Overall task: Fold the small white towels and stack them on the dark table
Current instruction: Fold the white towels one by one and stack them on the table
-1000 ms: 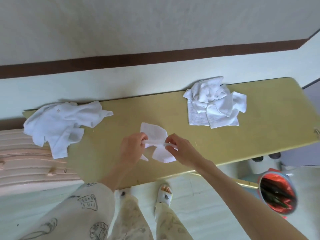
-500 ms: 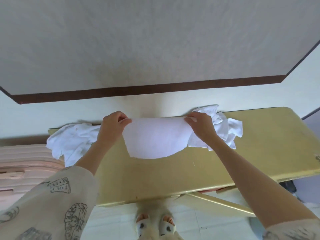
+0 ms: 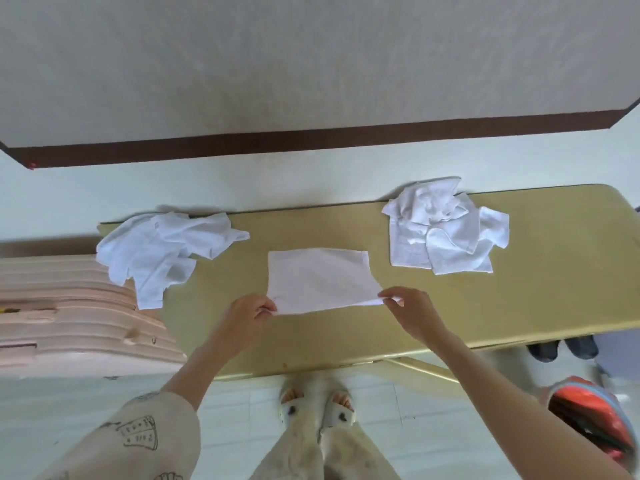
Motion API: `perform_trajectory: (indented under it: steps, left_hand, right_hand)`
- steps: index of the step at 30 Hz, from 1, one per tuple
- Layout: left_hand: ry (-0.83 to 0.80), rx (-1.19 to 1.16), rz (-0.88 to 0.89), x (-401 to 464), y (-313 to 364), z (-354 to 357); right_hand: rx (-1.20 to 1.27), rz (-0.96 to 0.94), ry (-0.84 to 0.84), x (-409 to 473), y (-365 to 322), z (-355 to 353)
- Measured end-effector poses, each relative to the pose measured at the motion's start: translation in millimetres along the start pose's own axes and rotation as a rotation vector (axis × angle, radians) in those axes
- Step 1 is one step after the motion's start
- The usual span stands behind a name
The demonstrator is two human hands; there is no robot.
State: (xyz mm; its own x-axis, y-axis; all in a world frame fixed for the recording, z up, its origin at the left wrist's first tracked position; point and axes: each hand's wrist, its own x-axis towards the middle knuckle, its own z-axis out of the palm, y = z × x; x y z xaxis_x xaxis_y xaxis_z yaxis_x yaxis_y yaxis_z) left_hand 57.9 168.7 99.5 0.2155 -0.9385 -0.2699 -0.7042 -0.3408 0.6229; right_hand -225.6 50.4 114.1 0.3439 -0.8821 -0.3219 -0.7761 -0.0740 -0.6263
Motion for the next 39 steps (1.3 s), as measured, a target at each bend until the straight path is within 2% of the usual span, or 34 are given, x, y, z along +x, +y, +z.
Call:
perform_trajectory:
  steps: [5, 12, 17, 25, 39]
  left_hand:
    - [-0.083, -0.094, -0.186, 5, -22, 36]
    - [0.056, -0.267, -0.343, 62, -39, 40]
    - [0.093, -0.343, -0.358, 102, -50, 42]
    - [0.091, -0.296, -0.372, 132, -57, 53]
    - [0.111, -0.217, -0.335, 133, -61, 54]
  right_hand:
    - [0.021, 0.116, -0.079, 6, 28, 32]
    - [0.179, 0.184, 0.013, 67, 37, 48]
    - [0.322, 0.237, 0.120, 107, 39, 61]
    - [0.324, 0.272, 0.212, 129, 56, 75]
    - [0.258, 0.211, 0.218, 131, 60, 78]
